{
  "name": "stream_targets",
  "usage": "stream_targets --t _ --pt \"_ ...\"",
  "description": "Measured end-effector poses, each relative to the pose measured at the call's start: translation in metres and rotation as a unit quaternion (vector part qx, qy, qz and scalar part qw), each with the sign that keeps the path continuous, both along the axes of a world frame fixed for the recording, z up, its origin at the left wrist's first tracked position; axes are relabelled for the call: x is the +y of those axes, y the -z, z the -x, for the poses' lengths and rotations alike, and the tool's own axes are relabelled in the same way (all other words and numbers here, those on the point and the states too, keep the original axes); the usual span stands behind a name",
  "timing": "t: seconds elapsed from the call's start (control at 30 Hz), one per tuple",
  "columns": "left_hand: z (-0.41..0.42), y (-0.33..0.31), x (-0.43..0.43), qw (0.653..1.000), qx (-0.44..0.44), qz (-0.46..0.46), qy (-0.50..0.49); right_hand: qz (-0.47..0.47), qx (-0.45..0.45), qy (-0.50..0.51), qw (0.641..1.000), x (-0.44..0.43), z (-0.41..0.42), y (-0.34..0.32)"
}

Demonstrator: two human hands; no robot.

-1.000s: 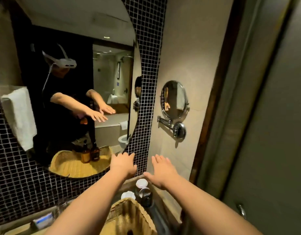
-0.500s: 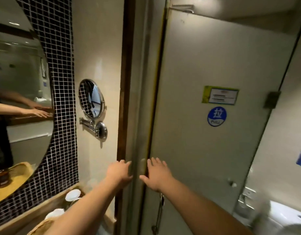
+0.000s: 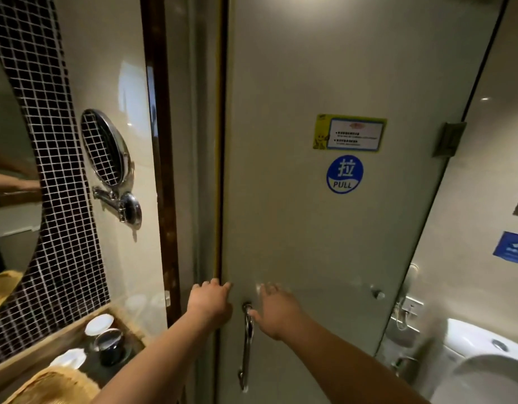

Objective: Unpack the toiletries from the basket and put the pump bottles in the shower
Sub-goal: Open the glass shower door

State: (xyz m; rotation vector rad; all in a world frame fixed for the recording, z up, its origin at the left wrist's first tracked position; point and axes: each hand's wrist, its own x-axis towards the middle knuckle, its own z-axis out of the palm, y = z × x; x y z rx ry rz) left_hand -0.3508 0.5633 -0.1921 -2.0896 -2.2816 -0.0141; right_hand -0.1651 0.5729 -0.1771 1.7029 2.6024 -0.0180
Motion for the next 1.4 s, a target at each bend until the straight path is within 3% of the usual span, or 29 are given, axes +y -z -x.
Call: stream_targets --t 0.33,0.6,0.9,1.13,1.4 --pt "0.012 0.022 -0.011 0.995 0.086 0.046 0.022 0.101 -0.009 -0.028 0.994 0.005 0.029 0.065" --pt "0.013 0.034 -0.011 0.996 0.068 0.059 0.028 0.130 0.028 0.003 0.991 0.018 0.038 0.074" --pt "0.002 0.040 -0.016 0.995 0.080 0.056 0.014 0.047 -0.087 -0.072 0.992 0.026 0.038 0.072" --pt "0.002 0.050 -0.024 0.996 0.077 0.039 0.014 0.043 -0.164 -0.024 0.985 0.022 0.055 0.091" --pt "0.006 0.052 -0.038 0.995 0.097 0.007 0.021 0.064 -0.170 -0.029 0.983 0.009 0.054 0.088"
